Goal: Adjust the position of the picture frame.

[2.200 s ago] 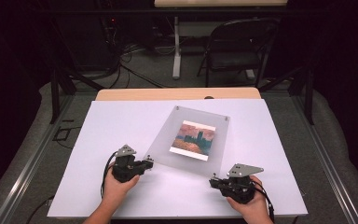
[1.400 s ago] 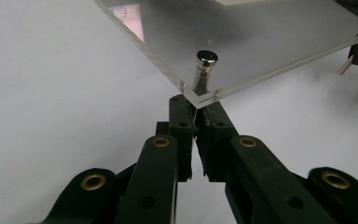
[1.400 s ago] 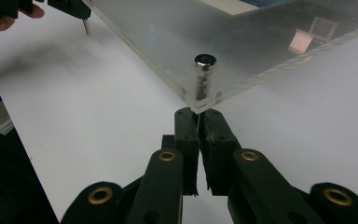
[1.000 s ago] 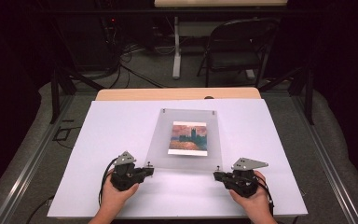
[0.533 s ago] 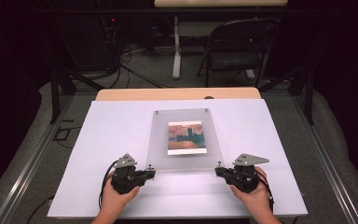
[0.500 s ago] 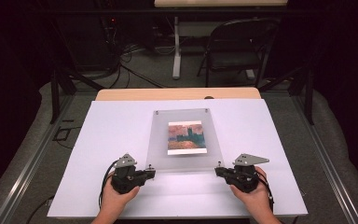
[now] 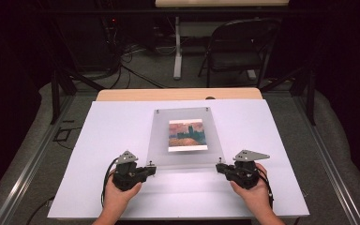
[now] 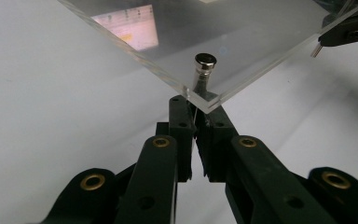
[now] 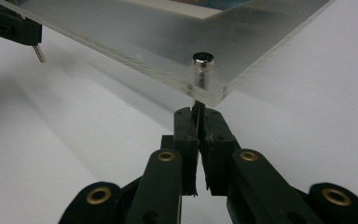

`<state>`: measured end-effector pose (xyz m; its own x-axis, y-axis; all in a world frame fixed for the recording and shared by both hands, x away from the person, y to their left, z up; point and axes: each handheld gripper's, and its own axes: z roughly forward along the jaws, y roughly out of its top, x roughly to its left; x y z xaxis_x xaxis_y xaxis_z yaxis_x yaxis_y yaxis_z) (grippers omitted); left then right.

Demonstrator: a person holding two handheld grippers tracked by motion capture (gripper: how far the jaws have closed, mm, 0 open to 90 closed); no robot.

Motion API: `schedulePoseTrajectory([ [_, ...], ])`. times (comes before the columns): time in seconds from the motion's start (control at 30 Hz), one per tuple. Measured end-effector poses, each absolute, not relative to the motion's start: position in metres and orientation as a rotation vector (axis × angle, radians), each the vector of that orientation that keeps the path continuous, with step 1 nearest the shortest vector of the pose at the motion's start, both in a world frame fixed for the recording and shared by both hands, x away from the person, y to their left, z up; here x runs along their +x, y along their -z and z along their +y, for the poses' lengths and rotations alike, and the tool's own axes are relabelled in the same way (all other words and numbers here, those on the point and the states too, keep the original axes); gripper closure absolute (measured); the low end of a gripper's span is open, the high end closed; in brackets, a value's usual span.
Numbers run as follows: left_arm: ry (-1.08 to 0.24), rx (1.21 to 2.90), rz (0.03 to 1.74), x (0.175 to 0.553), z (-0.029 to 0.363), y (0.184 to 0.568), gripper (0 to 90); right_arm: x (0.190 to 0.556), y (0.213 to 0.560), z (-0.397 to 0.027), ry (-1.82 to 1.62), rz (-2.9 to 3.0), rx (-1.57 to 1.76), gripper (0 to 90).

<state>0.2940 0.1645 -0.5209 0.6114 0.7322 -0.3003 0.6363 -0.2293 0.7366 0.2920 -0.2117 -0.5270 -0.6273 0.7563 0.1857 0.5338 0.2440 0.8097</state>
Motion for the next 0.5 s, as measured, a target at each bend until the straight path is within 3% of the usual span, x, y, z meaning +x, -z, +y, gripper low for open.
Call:
schedulePoseTrajectory([
  [0.5, -0.150, 1.923, 1.140, 0.320, 0.163, 0.507, 84.7, 0.318, 0.515, -0.207, -1.328, 2.235, 1.259, 85.9],
])
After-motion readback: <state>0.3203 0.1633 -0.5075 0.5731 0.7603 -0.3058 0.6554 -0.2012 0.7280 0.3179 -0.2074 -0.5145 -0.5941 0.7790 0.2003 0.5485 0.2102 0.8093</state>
